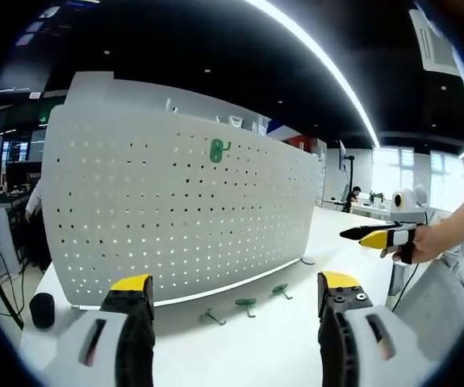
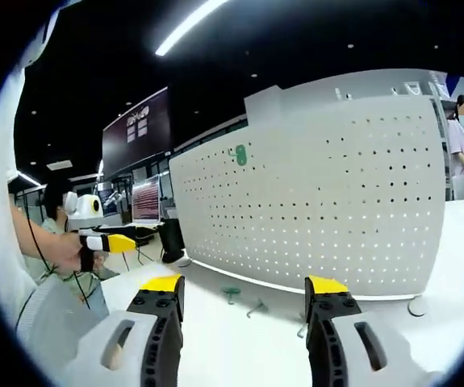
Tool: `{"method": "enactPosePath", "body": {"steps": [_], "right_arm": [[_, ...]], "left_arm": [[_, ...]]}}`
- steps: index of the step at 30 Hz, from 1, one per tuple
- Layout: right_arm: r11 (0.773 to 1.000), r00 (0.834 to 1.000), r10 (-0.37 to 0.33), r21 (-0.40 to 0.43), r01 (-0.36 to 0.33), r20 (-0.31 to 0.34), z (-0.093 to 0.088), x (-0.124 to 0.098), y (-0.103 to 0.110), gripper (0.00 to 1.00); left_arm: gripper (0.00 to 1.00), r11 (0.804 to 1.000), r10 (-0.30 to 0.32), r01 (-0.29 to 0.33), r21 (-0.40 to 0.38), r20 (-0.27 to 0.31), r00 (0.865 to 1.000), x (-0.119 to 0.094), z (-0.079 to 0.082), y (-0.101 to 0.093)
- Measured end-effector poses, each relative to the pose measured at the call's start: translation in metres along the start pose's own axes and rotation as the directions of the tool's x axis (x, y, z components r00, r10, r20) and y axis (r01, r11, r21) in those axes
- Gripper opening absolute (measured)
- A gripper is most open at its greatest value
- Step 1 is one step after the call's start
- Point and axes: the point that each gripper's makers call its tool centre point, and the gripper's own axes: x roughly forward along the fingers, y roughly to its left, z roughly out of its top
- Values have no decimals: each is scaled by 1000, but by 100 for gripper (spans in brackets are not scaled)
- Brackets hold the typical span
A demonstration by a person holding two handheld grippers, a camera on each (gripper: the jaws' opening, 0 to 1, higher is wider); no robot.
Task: Insert the hook assembly into the mounting plate slot until the hook locks in place.
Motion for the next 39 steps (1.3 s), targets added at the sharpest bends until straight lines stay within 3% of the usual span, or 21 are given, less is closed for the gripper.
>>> {"method": "enactPosePath", "body": {"steps": [9, 26, 39], "right_arm": [[1000, 1000, -14, 15, 14, -3, -8, -9, 1, 59], [1000, 1000, -12, 11, 12, -7, -7, -8, 2, 59], [1000, 994, -12, -24, 9, -111, -28, -8, 0, 59]], "left_arm": [[85, 1000, 7, -7, -8, -8, 1000, -5, -4, -2], [85, 1000, 12, -12, 17, -29, 999, -6, -7, 1], [84, 1000, -6, 8, 27, -84, 996, -3, -16, 9]]}}
